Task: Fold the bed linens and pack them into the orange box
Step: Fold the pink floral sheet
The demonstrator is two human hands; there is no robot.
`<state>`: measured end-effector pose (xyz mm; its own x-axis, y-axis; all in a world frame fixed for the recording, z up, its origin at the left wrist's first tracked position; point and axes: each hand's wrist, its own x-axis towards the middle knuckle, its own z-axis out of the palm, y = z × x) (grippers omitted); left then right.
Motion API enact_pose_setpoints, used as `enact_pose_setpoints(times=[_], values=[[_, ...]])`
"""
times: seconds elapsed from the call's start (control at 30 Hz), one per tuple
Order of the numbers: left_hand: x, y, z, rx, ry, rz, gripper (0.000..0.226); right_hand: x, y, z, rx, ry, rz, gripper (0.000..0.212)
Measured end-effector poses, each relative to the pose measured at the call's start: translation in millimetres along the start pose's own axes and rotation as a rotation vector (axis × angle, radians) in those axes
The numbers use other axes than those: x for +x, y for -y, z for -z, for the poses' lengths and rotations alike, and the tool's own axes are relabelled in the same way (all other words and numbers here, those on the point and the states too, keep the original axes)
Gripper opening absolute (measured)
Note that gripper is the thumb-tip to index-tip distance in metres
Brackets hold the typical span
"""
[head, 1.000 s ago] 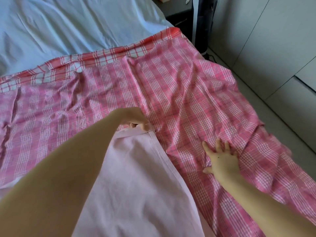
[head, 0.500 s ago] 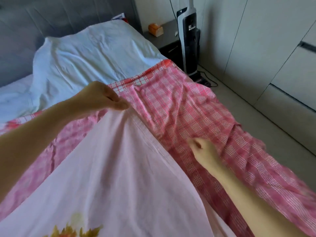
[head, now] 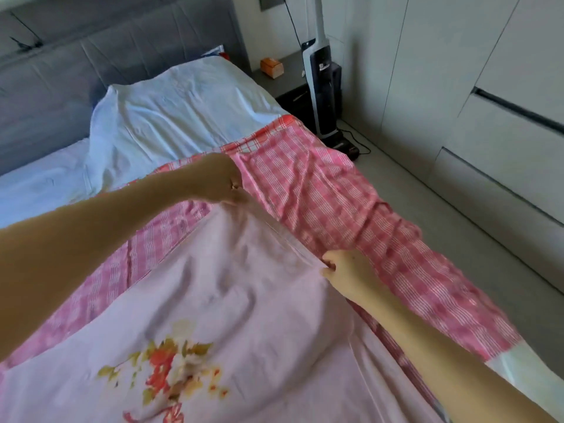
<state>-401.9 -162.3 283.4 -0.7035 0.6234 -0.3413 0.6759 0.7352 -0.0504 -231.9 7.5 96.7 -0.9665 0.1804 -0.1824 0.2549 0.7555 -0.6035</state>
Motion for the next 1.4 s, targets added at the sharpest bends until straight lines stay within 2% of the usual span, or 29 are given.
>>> enact_pose_setpoints(times=[0.03, 0.13, 0.23, 0.3, 0.5, 0.6, 0.67, 0.77, 0.83, 0.93, 1.03, 1.13, 1.2, 1.27, 1.33, 1.4], values=[[-6.6, -12.5, -6.2, 0.028, 0.025, -0.014, 0.033, -15.5, -6.5, 1.3, 0.019, -0.007, -0.012, 0.013], [-31.6, -53.5, -35.6, 0.001, 0.115, -0.024, 0.028, -72.4, -37.0, 5.7, 0.047, -0.020, -0.119, 0.019], [-63.2, -105.4, -69.3, -0.105, 0.222, -0.043, 0.018, -144.0, -81.2, 4.3, 0.067, -0.025, -0.207, 0.012], [-82.9, -143.3, -88.5, -0.221, 0.298, -0.049, 0.020, -190.5, -110.4, -0.8, 0.100, -0.015, -0.282, 0.010], [-133.4, -280.6, -130.1, -0.444, 0.485, -0.208, 0.021, -330.8, -194.2, -27.8, 0.088, -0.046, -0.563, 0.033], [-158.5, -350.2, -150.3, -0.626, 0.606, -0.271, 0.014, -392.5, -218.6, -47.0, 0.087, -0.051, -0.740, 0.032], [-170.2, -385.8, -169.1, -0.631, 0.646, -0.309, 0.014, -426.8, -223.4, -62.4, 0.116, -0.071, -0.800, 0.033], [-177.3, -416.7, -206.0, -0.503, 0.622, -0.311, 0.018, -470.4, -226.9, -103.3, -0.049, -0.062, -0.652, 0.014], [-178.0, -413.1, -226.4, -0.502, 0.614, -0.236, 0.020, -484.5, -220.4, -140.9, -0.100, 0.075, -0.551, 0.052], [-181.4, -414.4, -254.5, -0.599, 0.673, -0.122, 0.021, -492.4, -215.0, -199.2, -0.258, 0.125, -0.435, 0.078], [-182.1, -418.4, -267.2, -0.693, 0.785, -0.105, 0.017, -485.0, -213.8, -228.7, -0.370, 0.034, -0.458, 0.067], [-183.5, -418.2, -266.0, -0.769, 0.952, -0.140, 0.013, -481.4, -220.9, -233.5, -0.420, -0.084, -0.447, 0.046], [-183.1, -412.6, -264.5, -0.812, 0.978, -0.152, 0.009, -483.7, -234.8, -226.4, -0.277, -0.181, -0.400, 0.026], [-181.4, -407.2, -263.2, -0.850, 0.965, -0.153, 0.014, -486.2, -254.2, -209.8, 0.011, -0.337, -0.476, 0.011], [-179.7, -404.6, -260.5, -0.875, 0.974, -0.158, 0.023, -481.4, -274.2, -179.4, 0.415, -0.425, -0.652, 0.014], [-179.9, -404.5, -257.3, -0.895, 1.023, -0.181, 0.018, -471.6, -294.9, -153.8, 0.797, -0.505, -0.844, 0.021]])
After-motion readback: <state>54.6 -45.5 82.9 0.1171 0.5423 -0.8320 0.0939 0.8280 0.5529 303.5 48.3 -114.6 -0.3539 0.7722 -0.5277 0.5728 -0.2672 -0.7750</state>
